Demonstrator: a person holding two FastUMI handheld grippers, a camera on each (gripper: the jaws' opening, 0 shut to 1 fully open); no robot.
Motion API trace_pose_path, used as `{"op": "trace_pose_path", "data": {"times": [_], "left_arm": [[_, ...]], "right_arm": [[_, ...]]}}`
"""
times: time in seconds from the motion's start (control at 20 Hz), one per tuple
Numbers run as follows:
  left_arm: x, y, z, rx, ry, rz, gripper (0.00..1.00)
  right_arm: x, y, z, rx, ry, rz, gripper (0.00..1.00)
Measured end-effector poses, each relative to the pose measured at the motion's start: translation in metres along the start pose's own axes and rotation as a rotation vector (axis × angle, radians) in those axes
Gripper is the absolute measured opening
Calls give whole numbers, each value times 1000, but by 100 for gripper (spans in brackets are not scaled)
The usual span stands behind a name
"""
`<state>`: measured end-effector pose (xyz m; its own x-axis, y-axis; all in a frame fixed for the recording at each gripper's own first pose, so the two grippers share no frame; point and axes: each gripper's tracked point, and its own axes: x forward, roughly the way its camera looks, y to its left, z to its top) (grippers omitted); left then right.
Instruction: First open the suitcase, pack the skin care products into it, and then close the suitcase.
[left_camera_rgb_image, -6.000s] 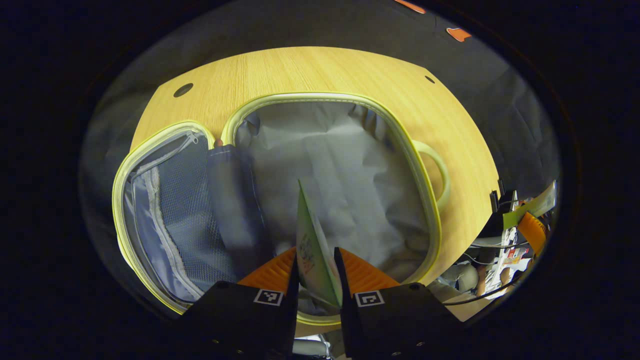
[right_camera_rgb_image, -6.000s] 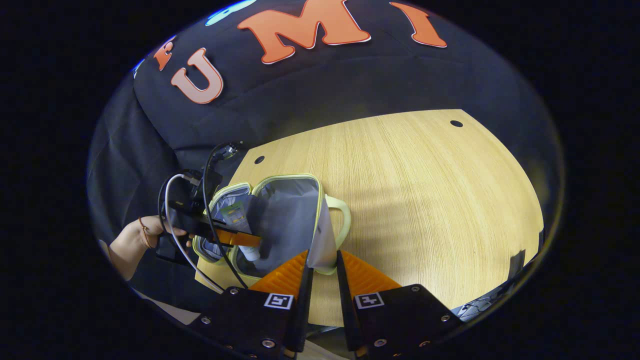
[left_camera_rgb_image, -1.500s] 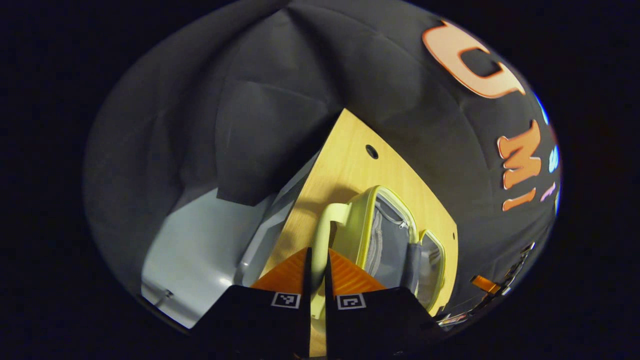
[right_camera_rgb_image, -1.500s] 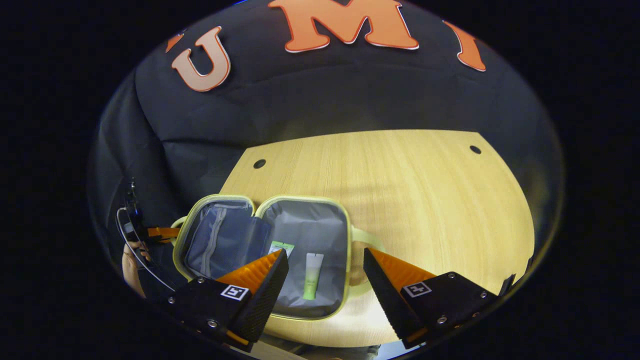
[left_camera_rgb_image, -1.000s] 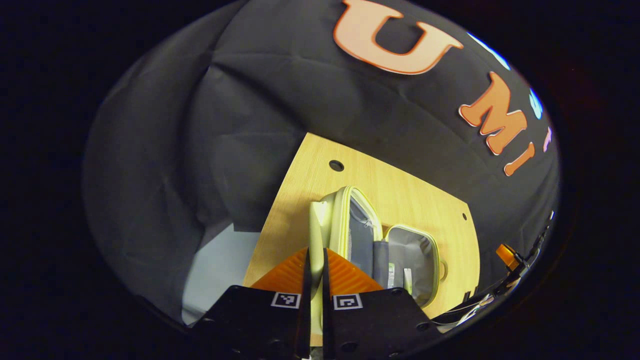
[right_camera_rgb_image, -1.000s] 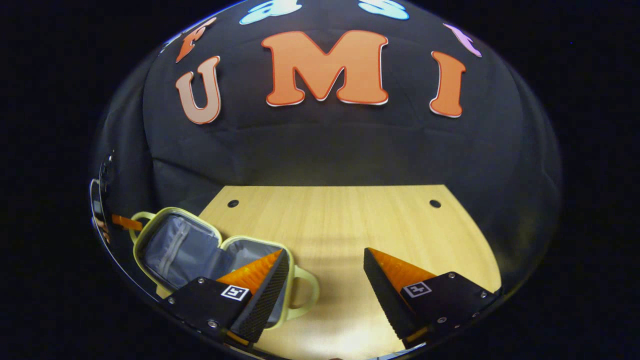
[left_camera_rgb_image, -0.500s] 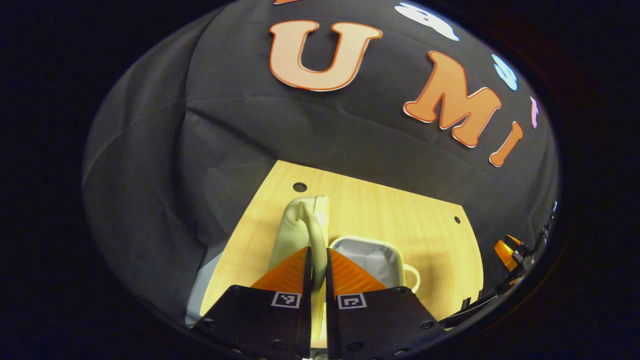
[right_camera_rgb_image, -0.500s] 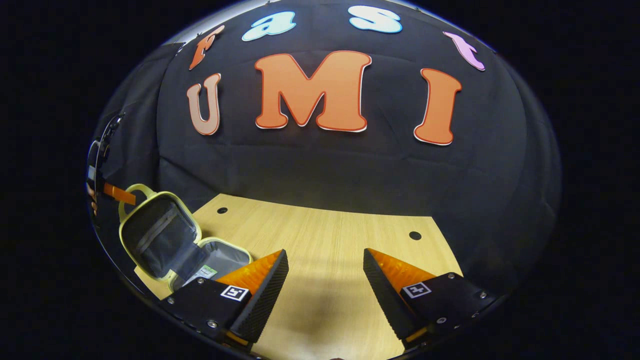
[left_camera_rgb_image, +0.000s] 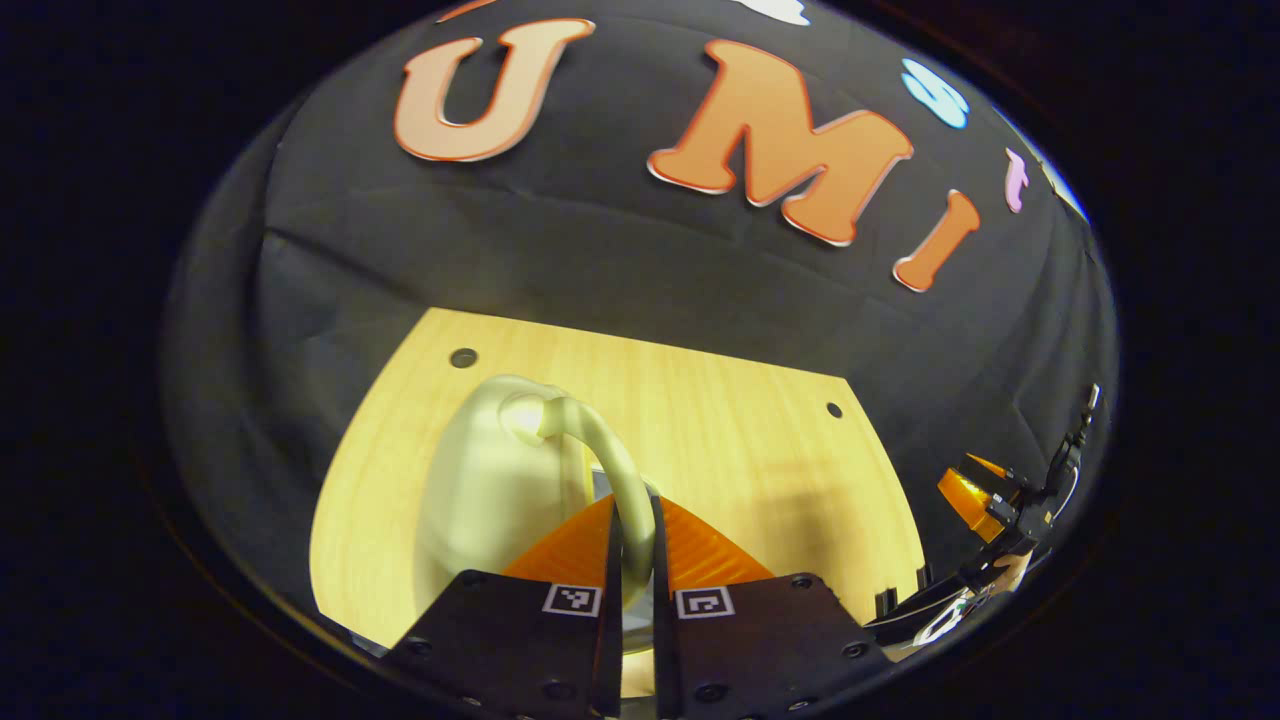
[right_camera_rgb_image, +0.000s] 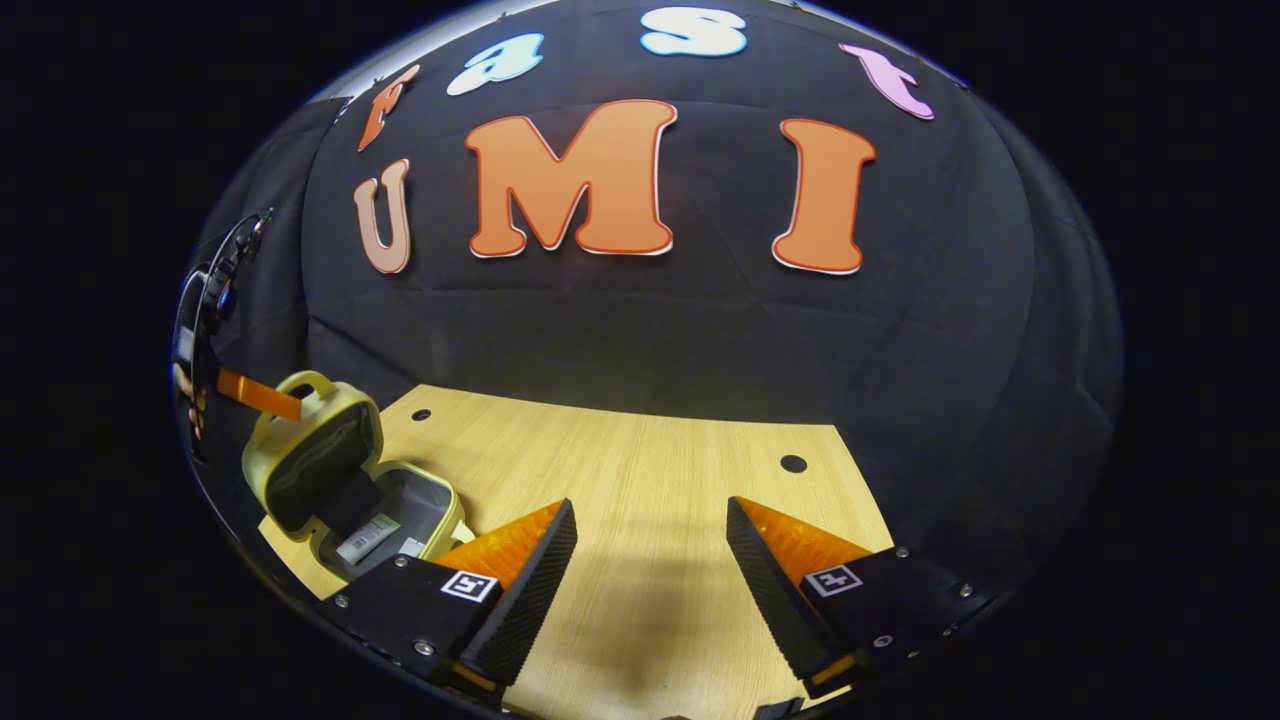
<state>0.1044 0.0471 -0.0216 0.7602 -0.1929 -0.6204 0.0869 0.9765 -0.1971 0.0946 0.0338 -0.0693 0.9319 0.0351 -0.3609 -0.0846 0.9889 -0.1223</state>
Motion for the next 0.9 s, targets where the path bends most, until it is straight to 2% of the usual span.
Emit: {"op": "trace_pose_path", "data": {"times": [0.3,0.5,0.75,0.9], "left_arm": [[63,-68,-66,49,166,-81,13],[108,-88,-116,110,249,-67,13],[155,-97,-176,108,357,-9,13],[146,-104,-166,145,306,26,18]], "right_arm": [[-11,-23,-26,23,29,-36,96],[-14,-29,-44,25,63,-43,96],[-17,-26,-61,26,103,-33,96],[-20,-28,-65,7,107,-37,96]]}}
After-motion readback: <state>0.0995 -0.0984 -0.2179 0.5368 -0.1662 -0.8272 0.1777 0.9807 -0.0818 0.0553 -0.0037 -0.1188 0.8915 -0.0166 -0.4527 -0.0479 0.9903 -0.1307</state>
